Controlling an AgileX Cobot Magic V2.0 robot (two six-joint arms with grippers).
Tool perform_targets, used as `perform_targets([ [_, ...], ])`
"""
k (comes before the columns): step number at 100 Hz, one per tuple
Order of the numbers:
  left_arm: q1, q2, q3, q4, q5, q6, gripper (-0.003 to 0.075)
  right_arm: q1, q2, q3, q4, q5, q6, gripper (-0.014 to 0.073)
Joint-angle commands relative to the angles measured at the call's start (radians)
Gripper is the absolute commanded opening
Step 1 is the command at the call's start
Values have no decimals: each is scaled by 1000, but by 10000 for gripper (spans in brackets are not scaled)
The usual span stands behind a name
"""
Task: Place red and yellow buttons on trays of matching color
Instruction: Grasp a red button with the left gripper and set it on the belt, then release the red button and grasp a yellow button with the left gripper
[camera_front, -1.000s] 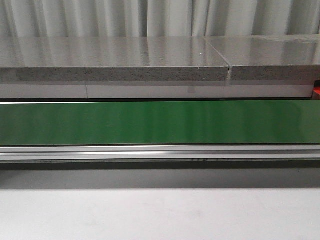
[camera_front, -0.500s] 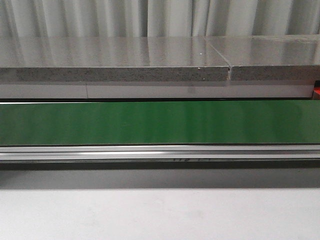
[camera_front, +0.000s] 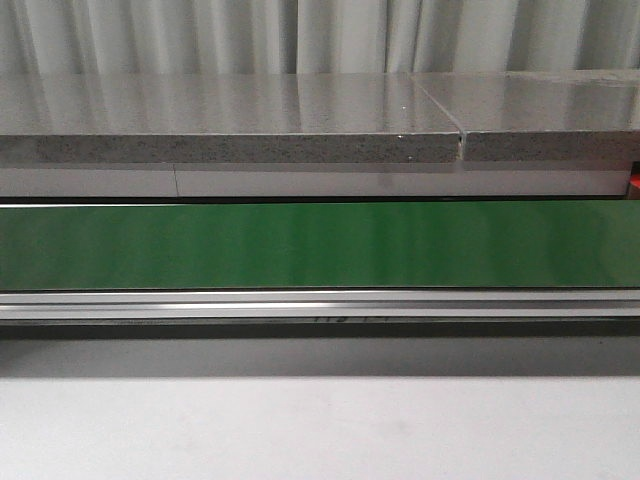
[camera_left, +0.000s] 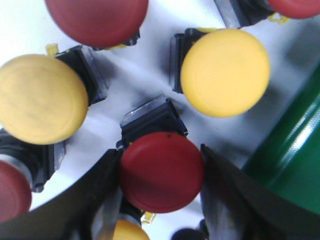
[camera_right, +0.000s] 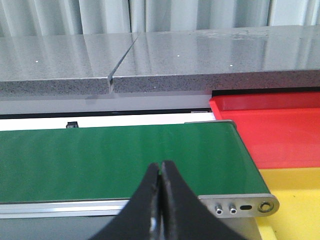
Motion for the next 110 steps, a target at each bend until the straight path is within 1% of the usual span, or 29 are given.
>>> perform_targets([
  [1,0,-100,-29,-14,18,6,217,-1,-10,-16,-7,-83,-5,-67],
  [26,-5,-242,-29,-14,49,23,217,-1,-10,-16,-7,-83,-5,-67],
  [45,-82,-298,-31,-14,71,31,217,-1,-10,-16,-7,-83,-5,-67],
  [69,-226,-266,-62,-14,75,35,217,-1,-10,-16,-7,-83,-5,-67],
  [81,-257,-216,-76,-14,90,35,217,-1,-10,-16,-7,-83,-5,-67],
  [93,-259,-173,-98,-14,120,37,220,-1,-10,-16,-7,-83,-5,-67],
  [97,-259,-167,-100,-16,120,41,236,-1,-10,-16,-7,-83,-5,-67],
  [102,-259,-167,-100,-26,117,50,281,-1,-10,-16,-7,-83,-5,-67],
  [107,-259,-167,-100,-55,112,72,356,-1,-10,-16,-7,-83,-5,-67],
  [110,-259,-167,-102,-76,105,80,418,-1,-10,-16,-7,-83,-5,-67],
])
